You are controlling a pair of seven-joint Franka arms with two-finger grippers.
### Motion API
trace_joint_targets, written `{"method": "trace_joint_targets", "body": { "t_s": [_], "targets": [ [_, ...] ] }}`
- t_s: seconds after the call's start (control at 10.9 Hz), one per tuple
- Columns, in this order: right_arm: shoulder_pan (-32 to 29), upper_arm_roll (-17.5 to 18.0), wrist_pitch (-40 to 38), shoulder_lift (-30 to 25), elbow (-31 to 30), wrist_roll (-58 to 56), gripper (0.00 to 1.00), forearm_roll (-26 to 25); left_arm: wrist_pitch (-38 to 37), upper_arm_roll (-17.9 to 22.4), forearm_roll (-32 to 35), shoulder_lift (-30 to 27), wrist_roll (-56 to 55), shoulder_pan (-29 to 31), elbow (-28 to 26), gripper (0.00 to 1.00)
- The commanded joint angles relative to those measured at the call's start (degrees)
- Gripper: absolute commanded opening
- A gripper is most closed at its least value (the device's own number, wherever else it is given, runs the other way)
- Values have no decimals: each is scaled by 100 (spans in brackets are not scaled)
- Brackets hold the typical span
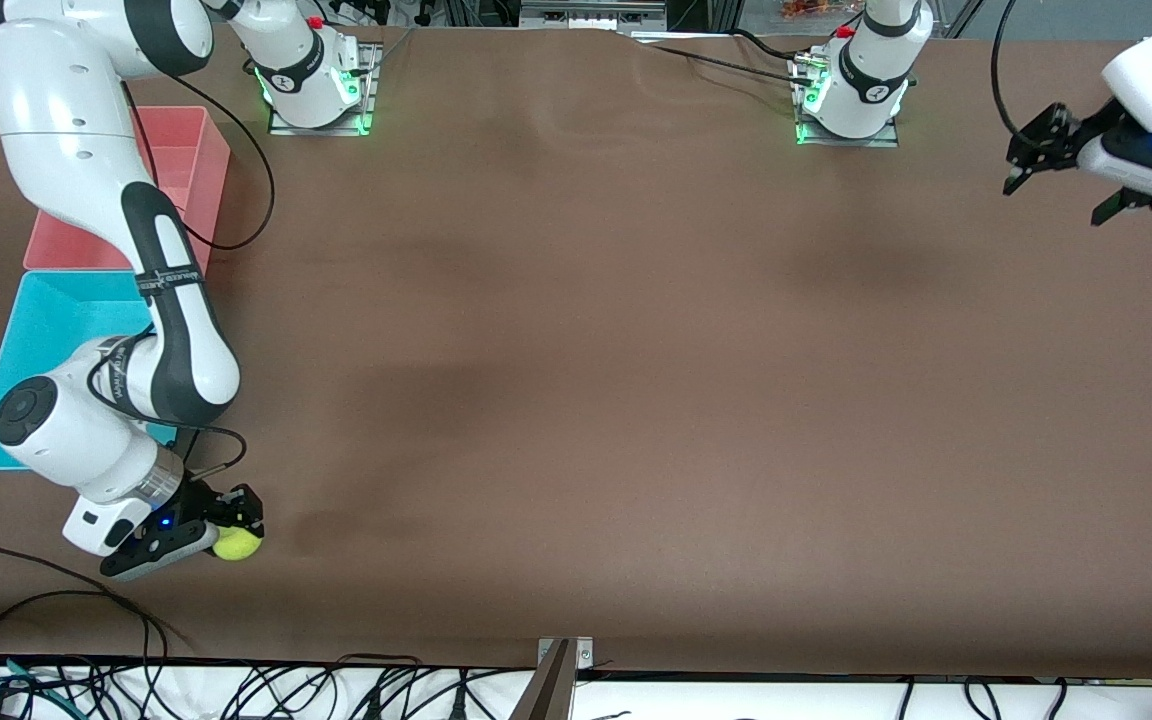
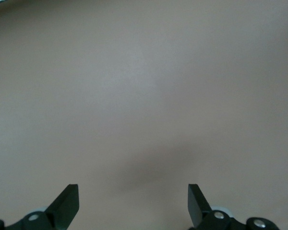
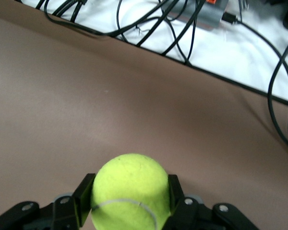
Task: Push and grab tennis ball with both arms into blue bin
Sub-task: 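Carry the tennis ball with the right gripper over the cyan bin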
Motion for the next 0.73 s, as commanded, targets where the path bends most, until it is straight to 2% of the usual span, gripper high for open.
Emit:
{"method": "trace_joint_targets", "body": {
  "t_s": [0.0,0.37,0.64],
  "targets": [
    [21,-93,-808,-336,-20,297,14,11,-692,-32,-54,57,-718,-99,573,100],
    [30,-251,-1801,-714,-20,472,15,-120,-1359,-49,-133,250,-1800,-99,1127,100],
    [12,-286,-2513,-1065,-20,499,15,-314,-1625,-294,-133,277,-2494,-90,1322,100]
  ]
}}
